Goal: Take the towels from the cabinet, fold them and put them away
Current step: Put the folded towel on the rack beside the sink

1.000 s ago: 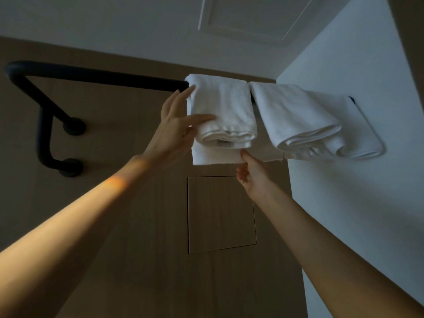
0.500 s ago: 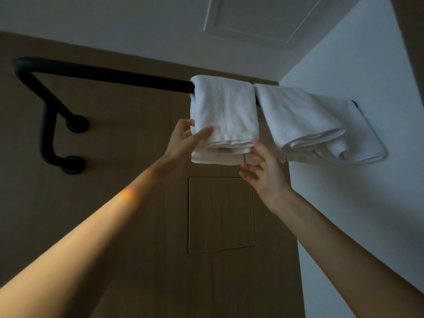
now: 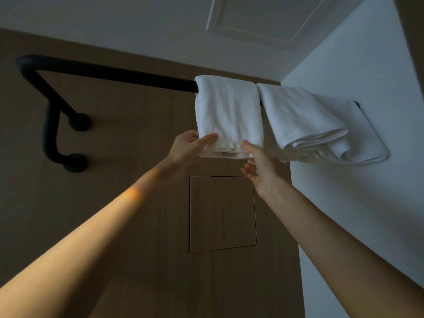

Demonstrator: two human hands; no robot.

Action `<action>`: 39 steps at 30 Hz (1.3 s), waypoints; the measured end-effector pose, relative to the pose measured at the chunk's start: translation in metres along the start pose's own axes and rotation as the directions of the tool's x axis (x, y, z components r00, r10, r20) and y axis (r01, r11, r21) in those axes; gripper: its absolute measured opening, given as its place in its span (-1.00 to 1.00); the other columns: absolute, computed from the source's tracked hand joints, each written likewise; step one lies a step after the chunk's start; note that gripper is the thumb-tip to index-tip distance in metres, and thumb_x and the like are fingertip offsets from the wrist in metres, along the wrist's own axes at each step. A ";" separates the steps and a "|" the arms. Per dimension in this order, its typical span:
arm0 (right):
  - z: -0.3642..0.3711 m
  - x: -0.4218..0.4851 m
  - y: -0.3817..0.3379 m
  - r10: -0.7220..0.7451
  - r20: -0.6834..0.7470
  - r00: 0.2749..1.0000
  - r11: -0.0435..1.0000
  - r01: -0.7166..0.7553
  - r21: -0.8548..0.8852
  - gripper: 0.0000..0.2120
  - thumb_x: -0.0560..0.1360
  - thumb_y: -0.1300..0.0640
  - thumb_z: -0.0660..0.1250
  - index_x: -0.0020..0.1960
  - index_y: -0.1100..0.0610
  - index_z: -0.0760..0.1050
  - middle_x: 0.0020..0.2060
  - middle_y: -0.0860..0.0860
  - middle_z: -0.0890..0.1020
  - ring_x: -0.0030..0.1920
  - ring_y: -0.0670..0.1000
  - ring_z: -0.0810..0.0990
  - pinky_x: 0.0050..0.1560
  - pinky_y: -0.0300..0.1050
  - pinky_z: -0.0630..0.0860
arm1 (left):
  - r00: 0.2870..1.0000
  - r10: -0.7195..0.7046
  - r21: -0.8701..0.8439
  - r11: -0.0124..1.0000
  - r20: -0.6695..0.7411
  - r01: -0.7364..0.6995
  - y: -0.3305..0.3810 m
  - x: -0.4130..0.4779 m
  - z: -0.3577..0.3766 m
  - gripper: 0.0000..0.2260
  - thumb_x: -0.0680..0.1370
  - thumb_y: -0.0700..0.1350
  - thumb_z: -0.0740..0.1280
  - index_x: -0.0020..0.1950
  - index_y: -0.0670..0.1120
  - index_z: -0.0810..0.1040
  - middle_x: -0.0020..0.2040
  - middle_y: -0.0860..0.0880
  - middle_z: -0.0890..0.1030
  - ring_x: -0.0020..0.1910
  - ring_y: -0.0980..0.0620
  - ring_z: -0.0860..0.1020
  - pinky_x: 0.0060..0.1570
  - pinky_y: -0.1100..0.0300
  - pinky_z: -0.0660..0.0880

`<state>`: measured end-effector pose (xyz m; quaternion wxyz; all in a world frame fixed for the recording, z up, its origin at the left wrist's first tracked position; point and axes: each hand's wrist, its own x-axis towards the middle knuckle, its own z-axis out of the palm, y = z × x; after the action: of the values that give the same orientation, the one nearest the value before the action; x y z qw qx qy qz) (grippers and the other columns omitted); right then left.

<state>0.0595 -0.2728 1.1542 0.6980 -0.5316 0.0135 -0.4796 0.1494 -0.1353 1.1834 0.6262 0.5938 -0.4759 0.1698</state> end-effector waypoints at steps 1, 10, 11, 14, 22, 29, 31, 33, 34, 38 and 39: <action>0.000 0.001 0.002 0.007 0.001 1.000 1.000 -0.007 0.000 -0.79 0.42 0.05 0.49 -0.08 0.11 0.49 -0.21 0.00 0.50 -0.27 -0.08 0.46 -0.20 -0.21 0.55 | 1.000 0.004 -0.002 1.000 -0.008 -0.004 -0.002 0.000 0.000 -0.74 0.48 0.03 0.43 -0.13 -0.12 0.46 -0.17 -0.04 0.58 -0.21 0.06 0.59 -0.15 0.19 0.58; 0.004 0.006 -0.001 0.115 0.158 0.981 0.974 -0.143 0.178 -0.66 0.45 0.03 0.45 0.16 0.13 0.50 0.13 0.06 0.54 0.17 0.06 0.53 0.16 -0.04 0.54 | 0.995 0.065 -0.015 0.998 -0.077 -0.067 -0.005 0.001 0.009 -0.36 0.37 0.12 0.51 0.31 -0.12 0.36 0.12 -0.07 0.58 0.04 0.01 0.63 -0.12 0.24 0.57; 0.004 0.007 -0.002 0.123 0.213 0.969 0.958 -0.172 0.230 -0.64 0.45 0.04 0.45 0.18 0.15 0.50 0.14 0.10 0.57 0.16 0.09 0.58 0.15 -0.02 0.56 | 0.995 0.076 -0.015 0.997 -0.057 -0.076 -0.005 0.001 0.009 -0.37 0.39 0.11 0.50 0.34 -0.10 0.37 0.12 -0.05 0.60 0.04 0.02 0.63 -0.08 0.20 0.59; 0.005 0.010 -0.006 0.084 0.286 0.955 0.900 -0.196 0.389 -0.57 0.43 0.15 0.48 0.25 0.23 0.47 0.13 0.18 0.63 0.07 0.15 0.66 0.06 0.02 0.62 | 0.998 0.033 -0.128 0.991 -0.048 -0.039 -0.002 -0.002 0.014 -0.49 0.46 -0.06 0.46 0.37 -0.06 0.40 0.09 -0.01 0.61 0.05 0.02 0.63 0.04 0.11 0.59; 0.004 0.013 -0.004 0.059 0.184 0.981 0.839 -0.148 0.523 -0.71 0.46 0.26 0.44 0.14 0.23 0.49 0.08 0.16 0.64 0.03 0.14 0.68 -0.08 -0.03 0.66 | 0.998 -0.017 -0.241 0.970 -0.058 0.002 0.002 0.000 0.030 -0.54 0.48 -0.19 0.44 0.35 -0.08 0.42 0.06 -0.04 0.62 0.04 -0.01 0.64 0.12 0.03 0.57; 0.004 0.010 -0.002 0.040 0.120 0.992 0.858 -0.096 0.505 -0.68 0.45 0.22 0.46 0.16 0.22 0.48 0.08 0.15 0.65 0.01 0.11 0.69 -0.13 -0.07 0.67 | 0.999 -0.023 -0.178 0.984 -0.030 0.018 0.002 0.001 0.030 -0.50 0.46 -0.12 0.47 0.37 -0.07 0.42 0.08 -0.03 0.62 0.07 0.01 0.62 0.18 -0.01 0.54; 0.001 0.006 -0.002 0.045 0.127 0.991 0.885 -0.098 0.454 -0.69 0.45 0.19 0.46 0.15 0.22 0.50 0.07 0.14 0.65 0.01 0.09 0.69 -0.10 -0.09 0.66 | 1.000 -0.009 -0.166 0.986 0.006 0.009 0.000 -0.001 0.023 -0.45 0.42 -0.04 0.49 0.37 -0.06 0.43 0.11 -0.04 0.63 0.10 -0.01 0.62 0.20 -0.02 0.52; -0.004 0.001 -0.001 0.053 0.128 0.990 0.909 -0.101 0.405 -0.77 0.46 0.17 0.46 0.08 0.19 0.54 0.06 0.13 0.66 0.03 0.08 0.68 -0.04 -0.11 0.65 | 1.000 0.001 -0.137 0.991 0.029 0.003 -0.002 -0.008 0.019 -0.43 0.41 0.03 0.49 0.38 -0.02 0.43 0.11 -0.04 0.64 0.11 -0.02 0.62 0.19 0.01 0.52; -0.006 -0.002 -0.001 0.059 0.128 0.990 0.917 -0.104 0.386 -0.80 0.46 0.16 0.46 0.06 0.17 0.55 0.05 0.12 0.66 0.04 0.07 0.67 -0.02 -0.12 0.64 | 1.000 0.000 -0.099 0.995 0.030 0.003 -0.003 -0.013 0.018 -0.45 0.42 0.07 0.47 0.38 0.01 0.44 0.11 -0.06 0.64 0.10 -0.07 0.62 0.15 0.05 0.54; -0.019 -0.018 0.007 0.107 0.148 0.983 0.937 -0.150 0.315 -0.76 0.44 0.09 0.48 0.06 0.15 0.57 -0.01 0.08 0.67 0.00 0.02 0.67 -0.02 -0.14 0.64 | 0.999 0.027 0.072 0.997 -0.039 -0.024 -0.009 -0.038 0.013 -0.56 0.51 0.11 0.38 0.37 0.07 0.46 0.10 -0.01 0.64 0.12 -0.04 0.58 0.01 0.23 0.52; -0.022 -0.023 0.010 0.119 0.172 0.978 0.940 -0.167 0.298 -0.76 0.45 0.09 0.47 0.06 0.15 0.56 0.00 0.08 0.67 0.01 0.03 0.67 0.01 -0.12 0.63 | 0.997 0.022 0.098 0.995 -0.074 -0.014 -0.010 -0.045 0.009 -0.53 0.51 0.09 0.38 0.40 0.05 0.43 0.10 0.07 0.61 0.10 0.01 0.61 -0.01 0.29 0.52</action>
<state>0.0421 -0.2738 1.1257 0.8052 -0.4475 -0.0766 -0.3816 0.1315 -0.1301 1.1397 0.6124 0.6125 -0.4485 0.2206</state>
